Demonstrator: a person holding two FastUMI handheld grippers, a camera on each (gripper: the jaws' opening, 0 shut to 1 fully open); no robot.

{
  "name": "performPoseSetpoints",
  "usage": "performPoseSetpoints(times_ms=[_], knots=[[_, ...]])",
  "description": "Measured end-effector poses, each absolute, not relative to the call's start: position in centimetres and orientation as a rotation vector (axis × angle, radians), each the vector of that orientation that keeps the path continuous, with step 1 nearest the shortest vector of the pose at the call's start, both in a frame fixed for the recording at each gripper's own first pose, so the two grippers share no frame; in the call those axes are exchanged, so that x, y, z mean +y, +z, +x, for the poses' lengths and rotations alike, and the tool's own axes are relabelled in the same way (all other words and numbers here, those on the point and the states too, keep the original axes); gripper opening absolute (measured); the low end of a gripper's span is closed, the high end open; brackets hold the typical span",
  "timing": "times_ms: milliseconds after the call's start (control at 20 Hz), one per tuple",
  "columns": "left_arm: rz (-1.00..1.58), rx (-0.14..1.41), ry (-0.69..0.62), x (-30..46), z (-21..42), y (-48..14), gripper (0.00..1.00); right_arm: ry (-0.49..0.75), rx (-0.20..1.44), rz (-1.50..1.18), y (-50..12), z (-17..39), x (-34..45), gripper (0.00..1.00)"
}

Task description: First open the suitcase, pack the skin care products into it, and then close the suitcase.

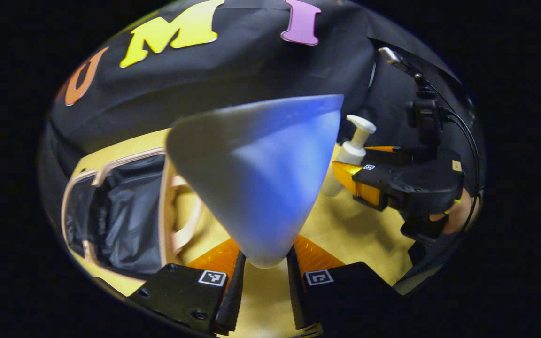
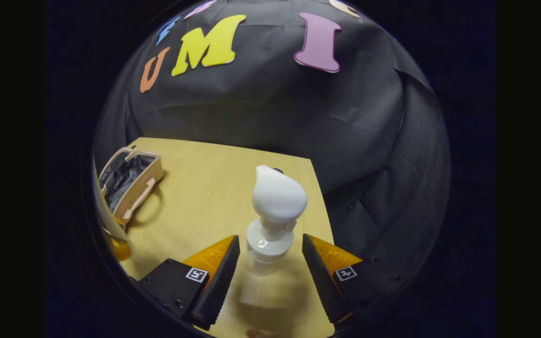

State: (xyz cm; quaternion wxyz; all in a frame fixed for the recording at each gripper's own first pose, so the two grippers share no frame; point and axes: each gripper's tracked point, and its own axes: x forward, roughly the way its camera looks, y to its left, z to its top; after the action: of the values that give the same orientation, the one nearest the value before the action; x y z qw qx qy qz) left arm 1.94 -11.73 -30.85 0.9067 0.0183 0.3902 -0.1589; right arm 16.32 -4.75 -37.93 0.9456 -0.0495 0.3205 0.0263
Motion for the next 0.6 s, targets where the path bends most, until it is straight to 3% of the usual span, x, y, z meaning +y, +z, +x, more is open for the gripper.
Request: performPoseSetpoints(times_ms=[50,150,200,250,500,600], knots=[[0.022,0.800,-0.320,-11.2,1.1,-30.0,0.47,0.037,0.659,-0.108,-38.6,16.6,-5.1,0.79],[0.017,0.795,-0.301,-9.5,-0.6,-28.3,0.47,0.054,0.668,-0.077,-39.4,16.8,-4.3,0.70],[0.018,0.792,-0.284,-8.1,-1.3,-27.6,0.47,0.038,0.662,-0.075,-38.7,16.9,-4.4,0.58],[0.004,0.792,-0.271,-7.1,-1.6,-27.0,0.47,0.033,0.669,-0.071,-39.2,16.6,-4.2,0.54],[-0.011,0.784,-0.153,2.1,-1.1,-24.8,0.46,0.005,0.703,-0.059,-37.5,13.3,-2.5,0.46],[-0.025,0.770,-0.108,6.5,-0.7,-24.9,0.47,-0.008,0.707,-0.011,-35.8,11.4,-1.3,0.48]])
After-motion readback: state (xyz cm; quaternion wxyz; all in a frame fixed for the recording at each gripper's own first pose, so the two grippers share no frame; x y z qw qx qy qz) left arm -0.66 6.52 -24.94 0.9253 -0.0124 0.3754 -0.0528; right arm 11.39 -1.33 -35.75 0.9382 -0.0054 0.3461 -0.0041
